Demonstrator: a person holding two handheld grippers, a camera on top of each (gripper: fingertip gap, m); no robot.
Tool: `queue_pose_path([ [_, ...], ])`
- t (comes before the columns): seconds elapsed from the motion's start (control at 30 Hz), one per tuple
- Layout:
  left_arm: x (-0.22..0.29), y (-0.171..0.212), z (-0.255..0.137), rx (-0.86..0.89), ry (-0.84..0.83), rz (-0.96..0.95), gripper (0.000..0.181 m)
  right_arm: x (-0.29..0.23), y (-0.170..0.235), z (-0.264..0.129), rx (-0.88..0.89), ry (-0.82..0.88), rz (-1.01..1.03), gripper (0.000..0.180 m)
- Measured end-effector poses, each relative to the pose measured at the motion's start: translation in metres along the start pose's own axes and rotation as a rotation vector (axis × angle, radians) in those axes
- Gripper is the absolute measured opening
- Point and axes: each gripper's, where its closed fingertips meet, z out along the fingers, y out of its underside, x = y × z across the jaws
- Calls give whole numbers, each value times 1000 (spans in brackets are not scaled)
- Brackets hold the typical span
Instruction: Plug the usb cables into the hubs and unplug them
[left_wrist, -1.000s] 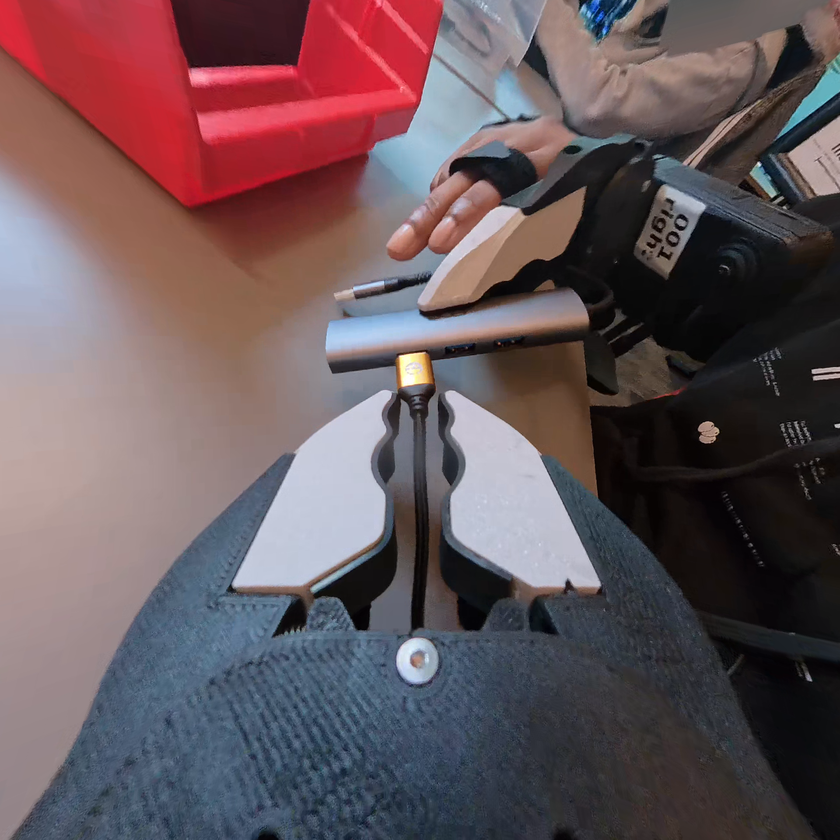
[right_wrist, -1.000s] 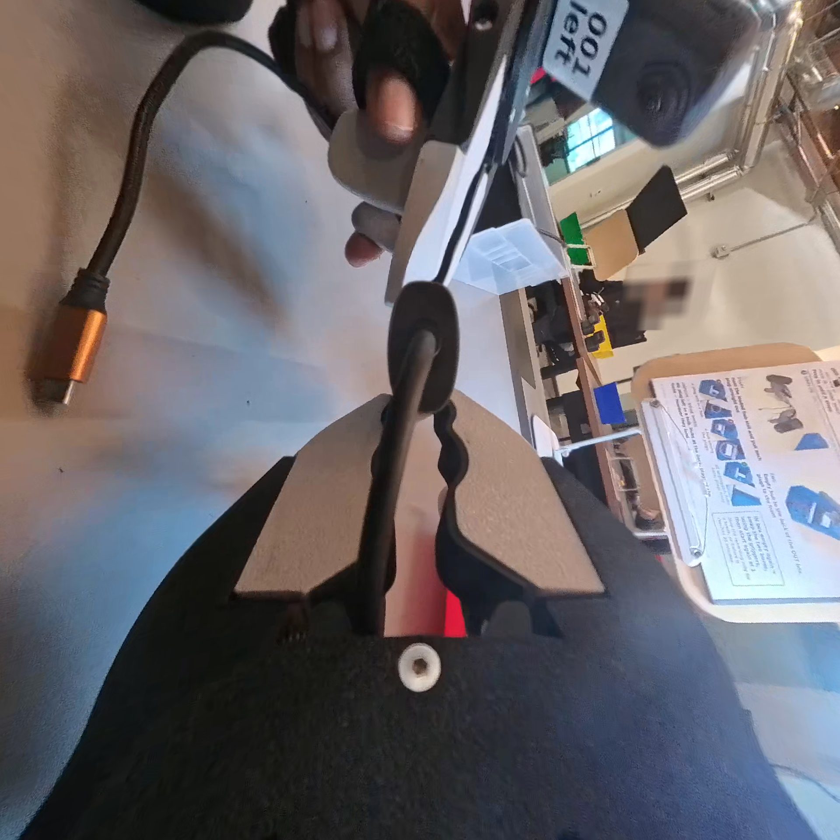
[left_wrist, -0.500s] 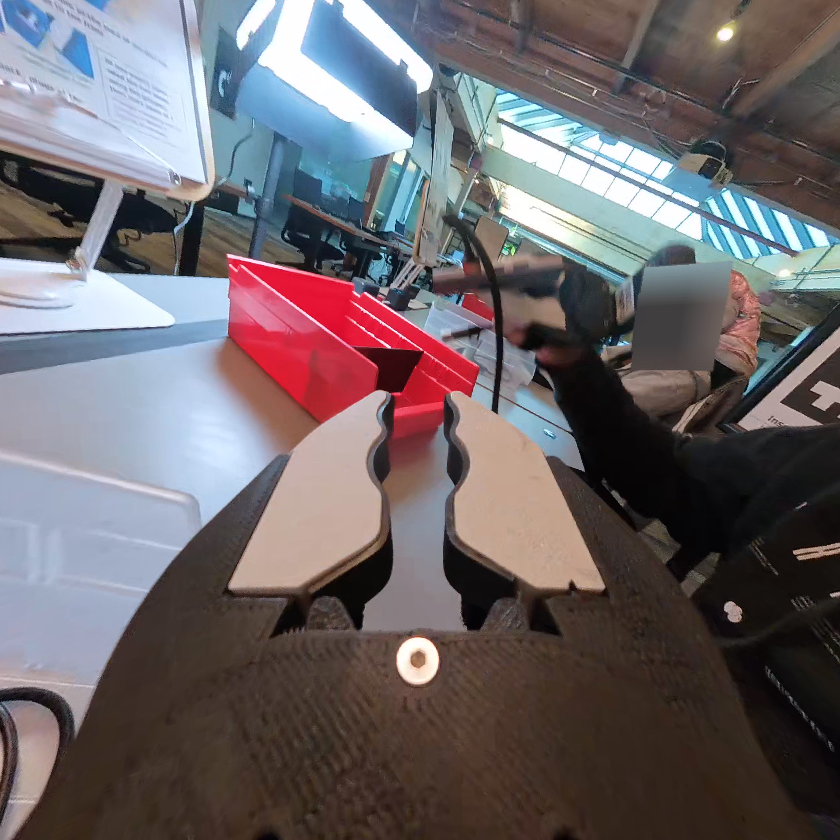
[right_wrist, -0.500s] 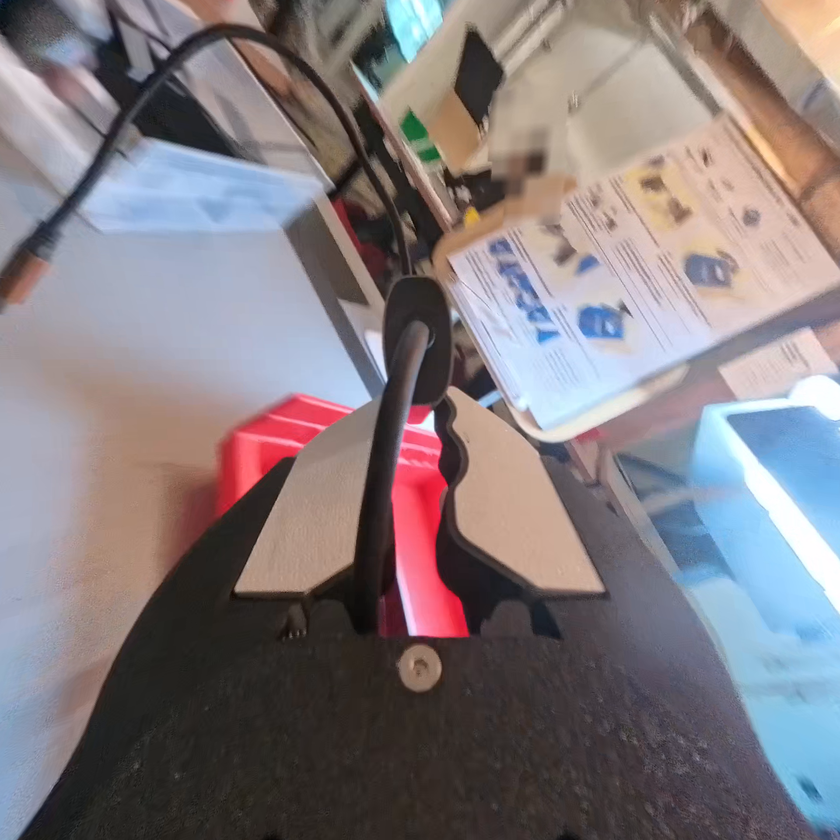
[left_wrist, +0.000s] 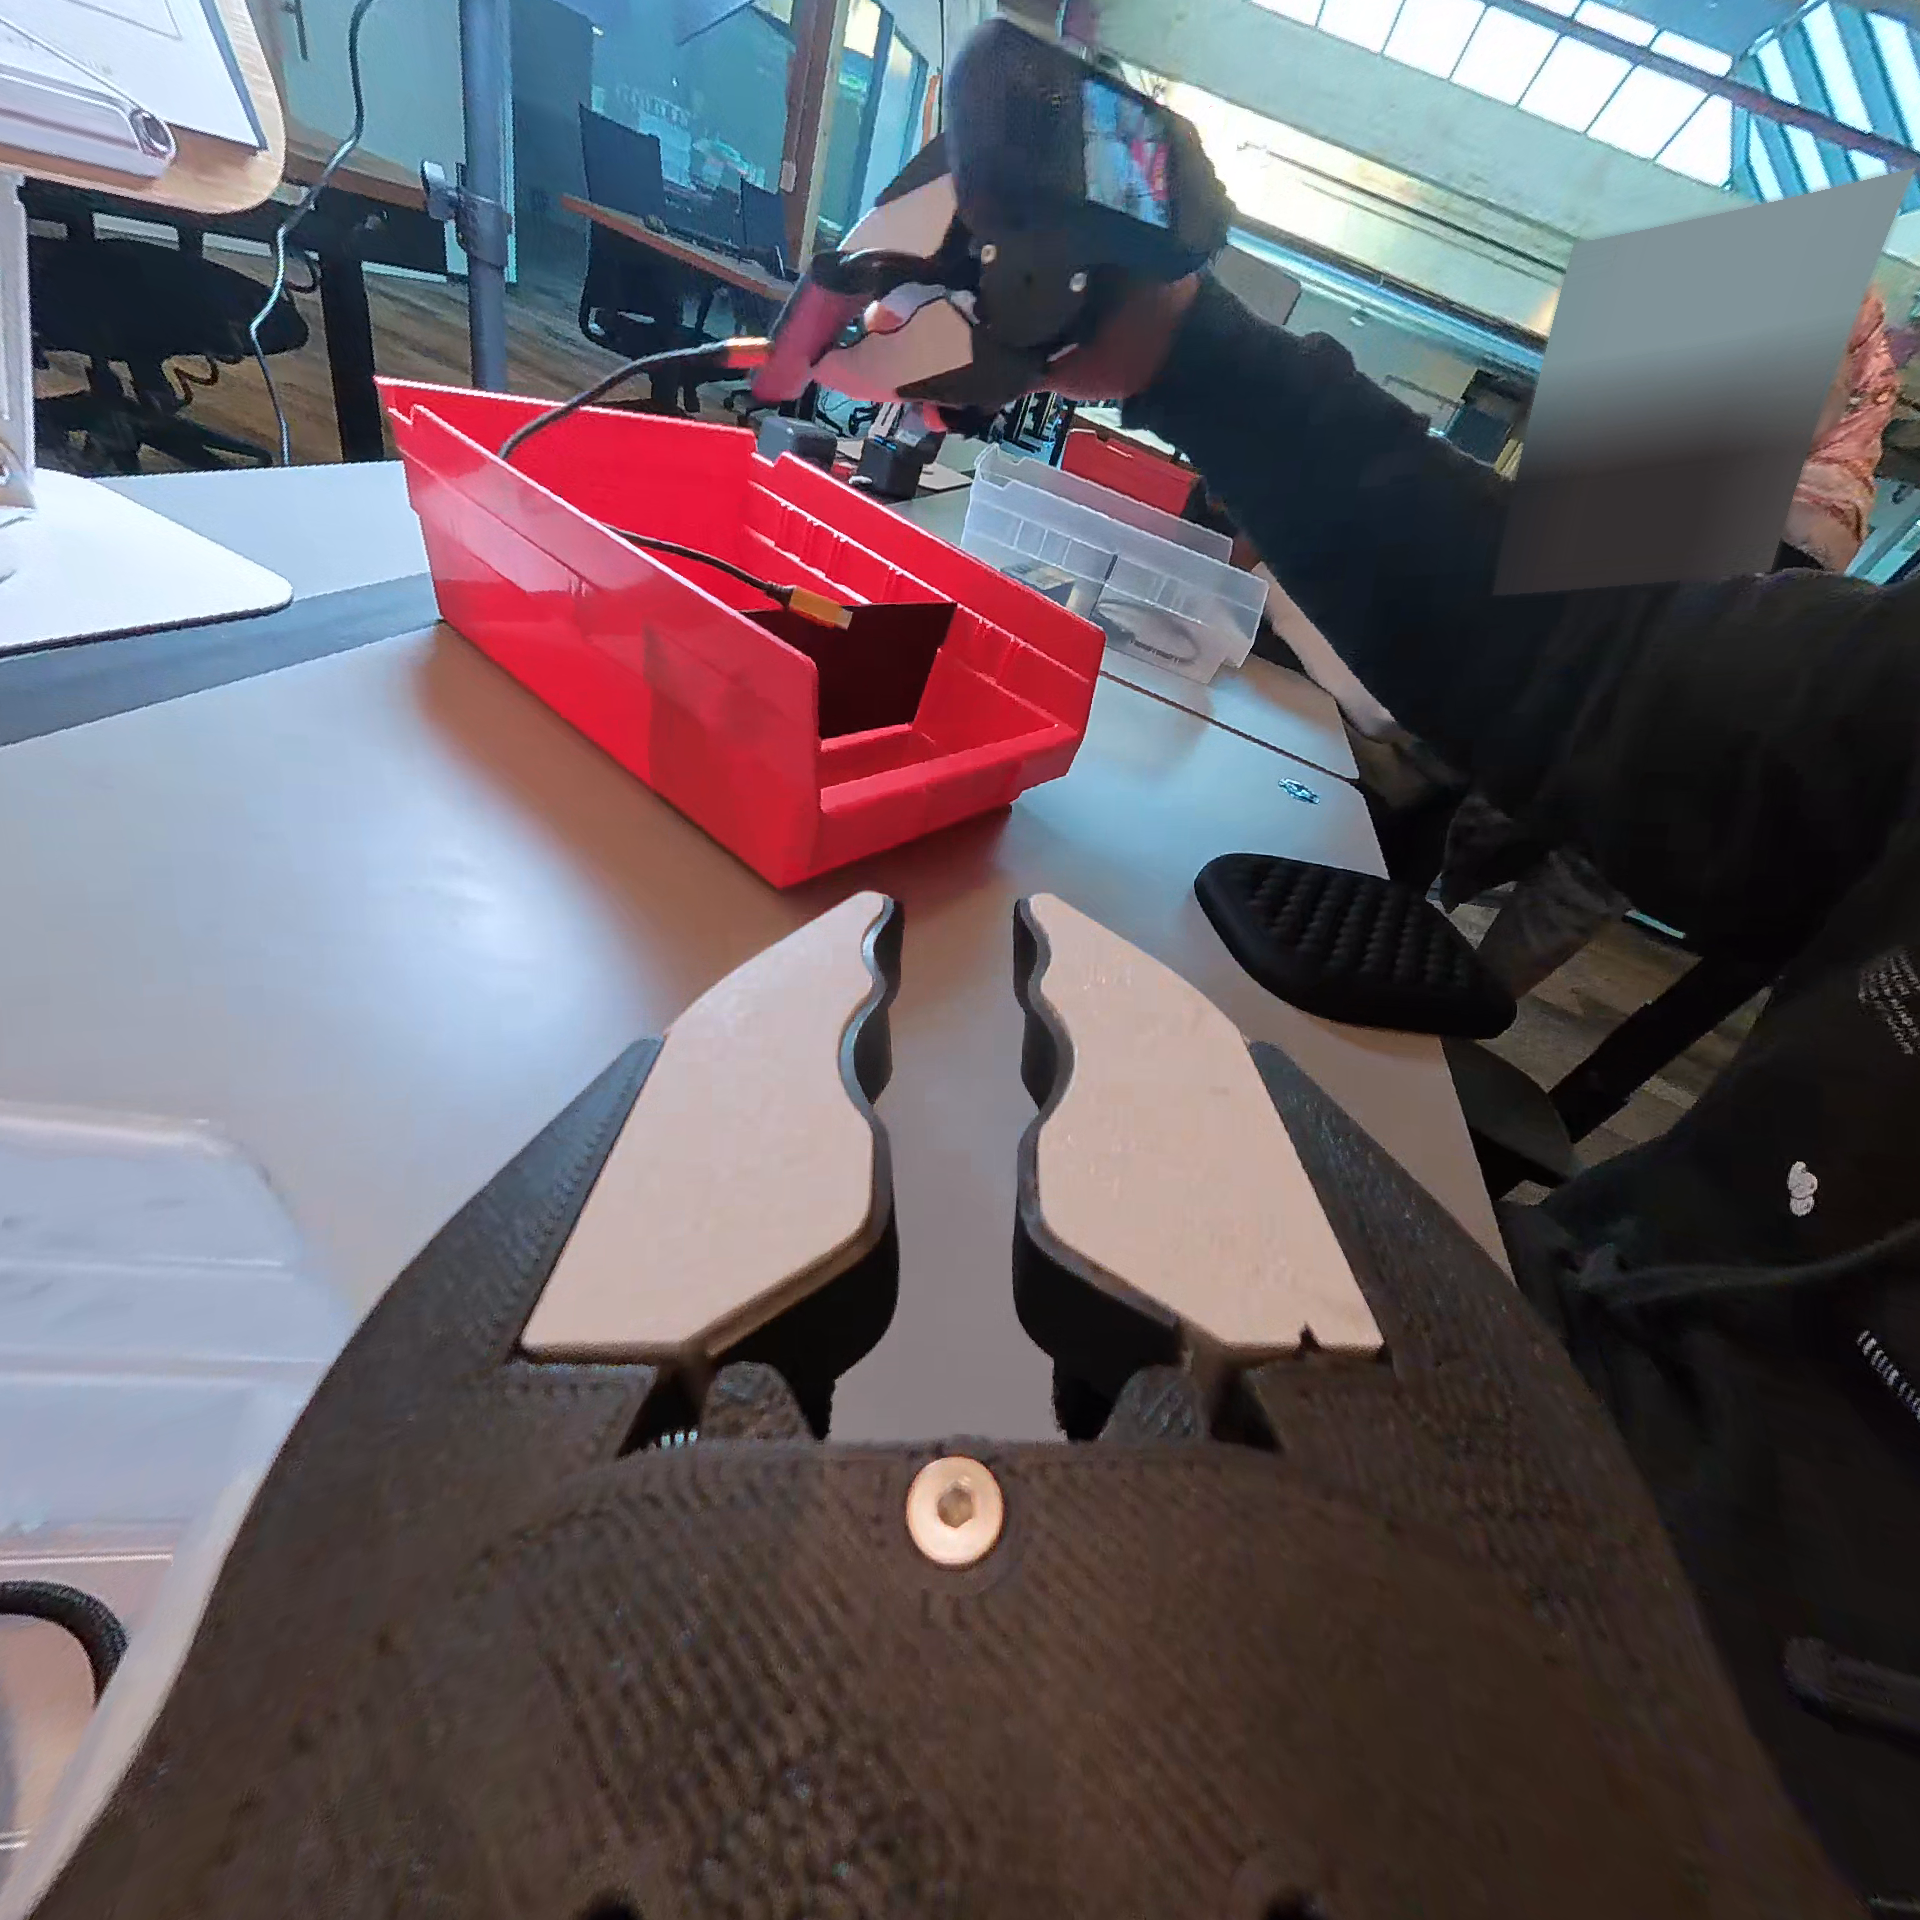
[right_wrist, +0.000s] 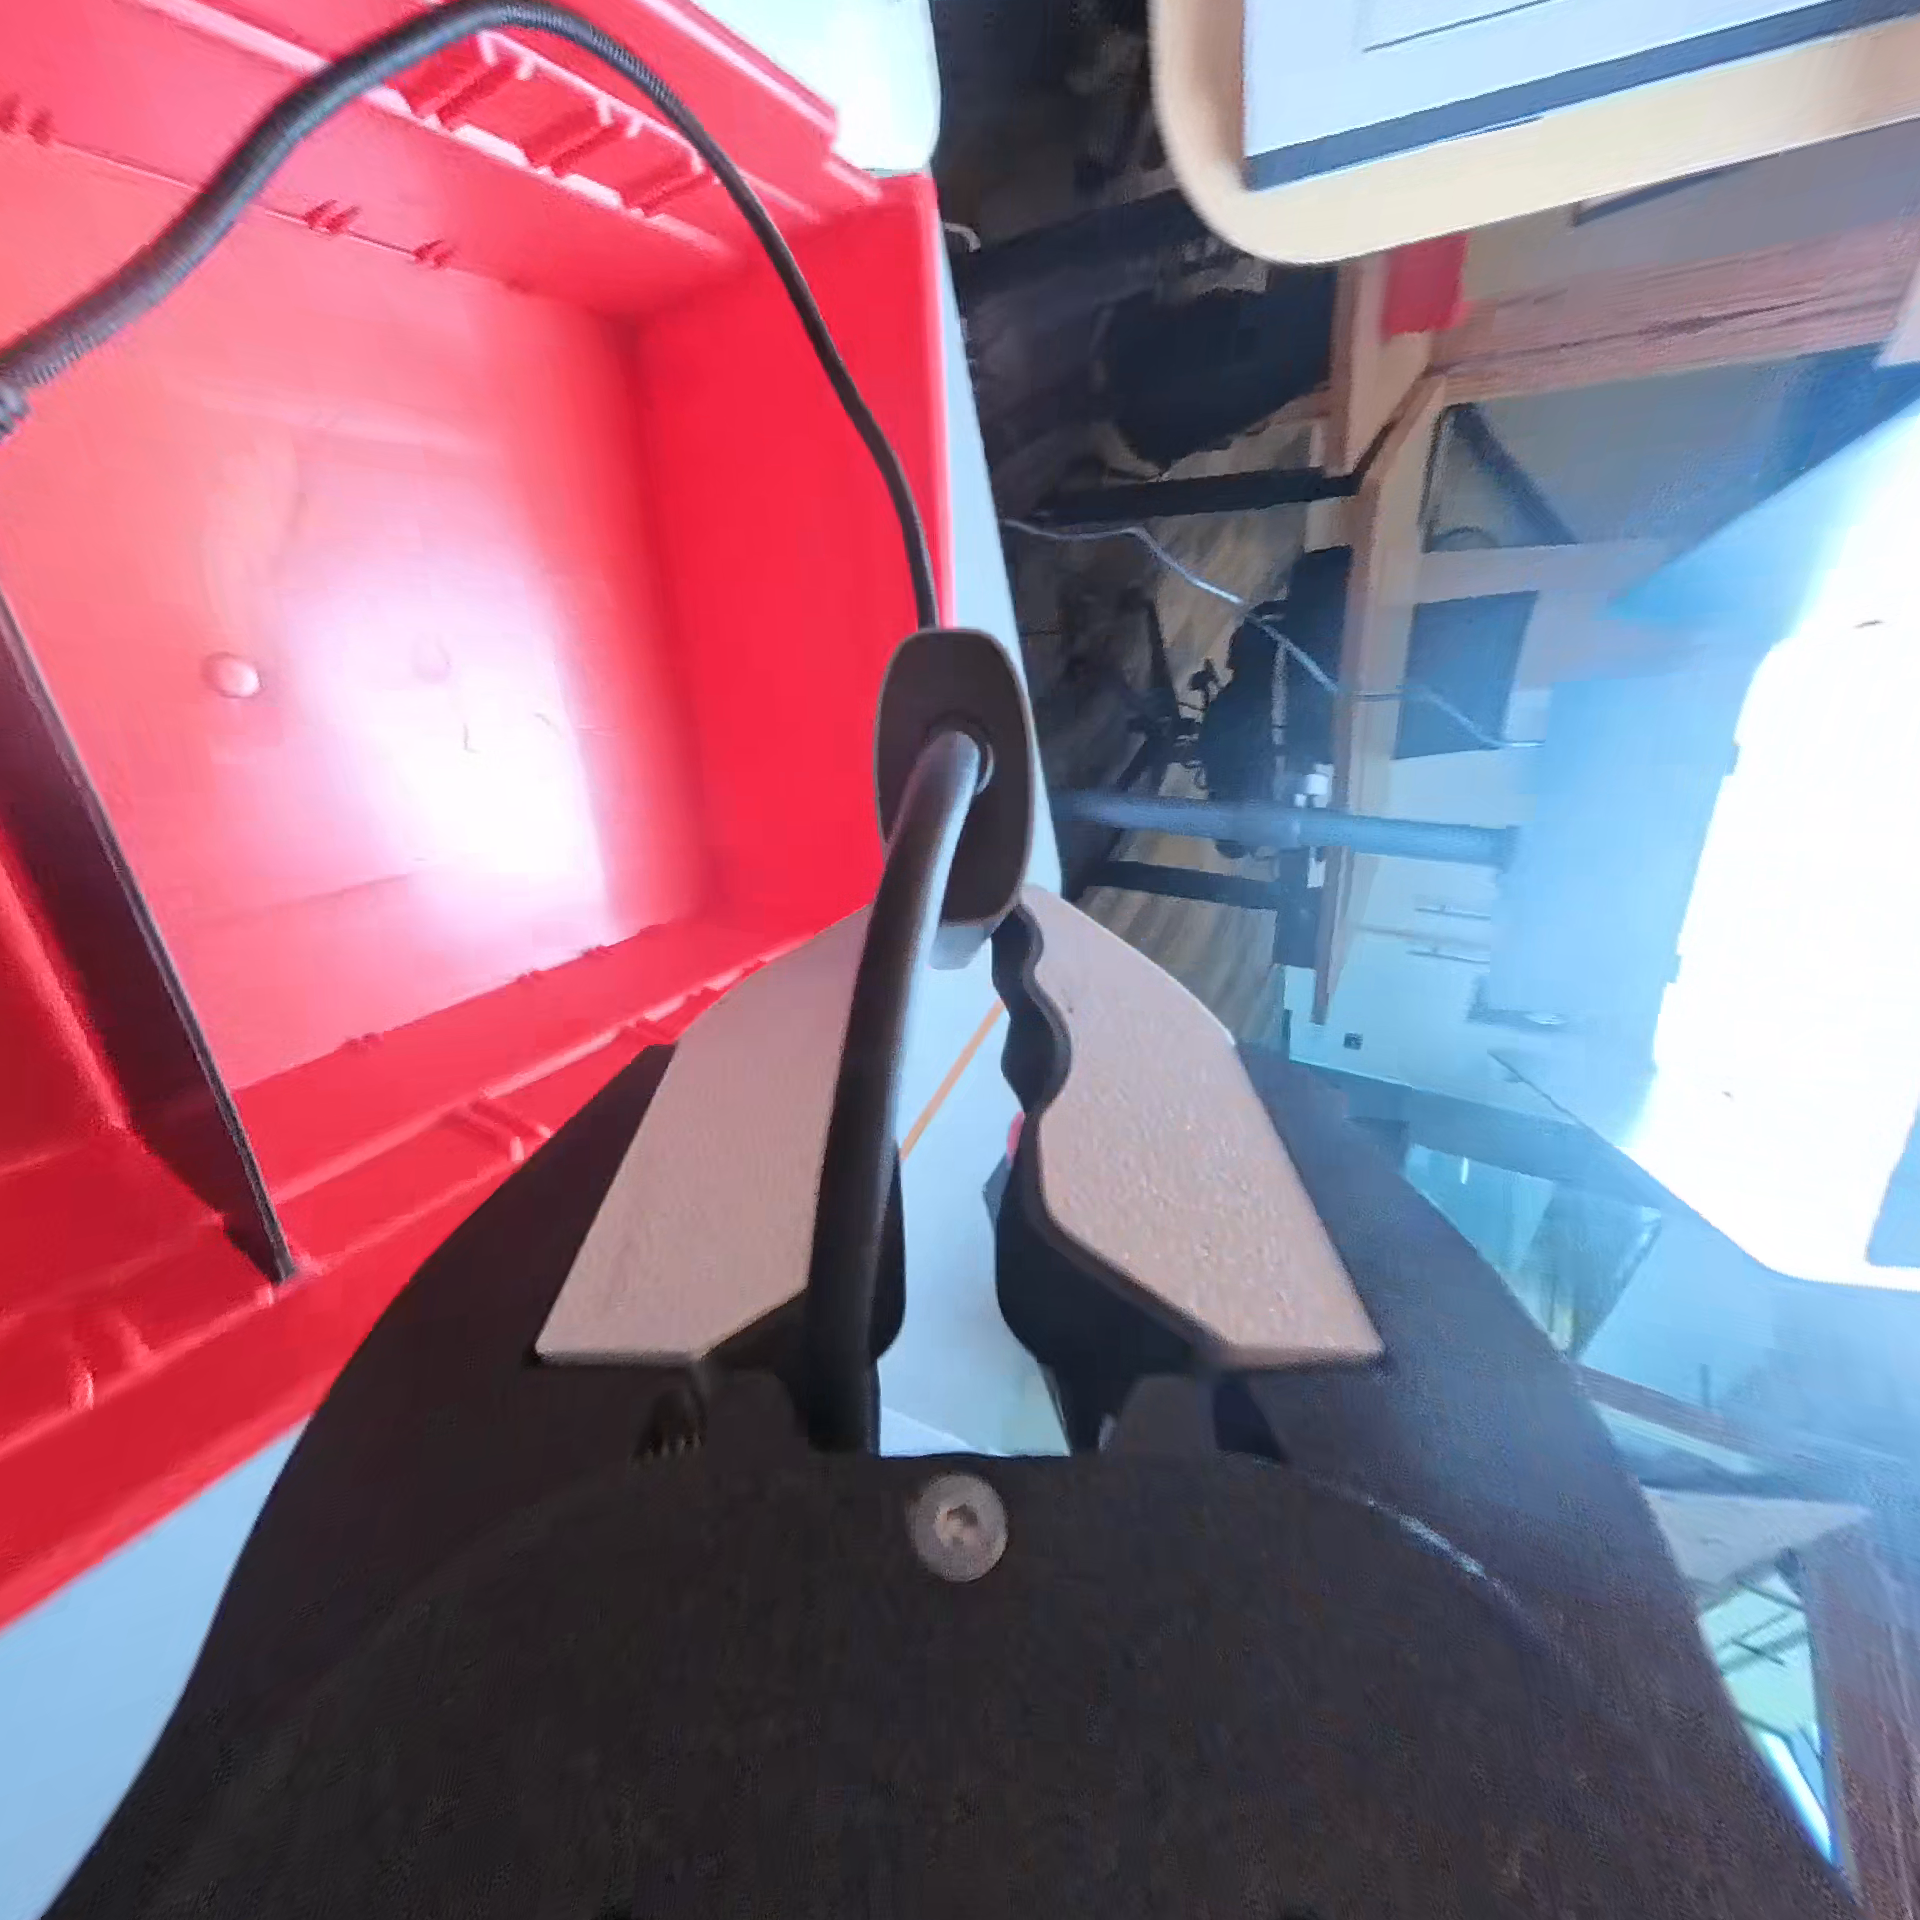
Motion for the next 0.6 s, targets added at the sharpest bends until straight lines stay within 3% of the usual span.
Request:
queue_pose_path([
  [0.3,-2,15,6,-72,-12,34,19,-56,-20,63,-35,-261,88,16],
  [0.37,-1,20,8,-91,-13,46,19,-63,-26,70,-20,-310,157,30],
  [0.47,-4,19,7,-93,-34,55,21,-60,-44,58,81,-429,320,62],
  [0.6,-8,16,3,-81,-50,61,22,-26,-76,8,325,-472,504,72],
])
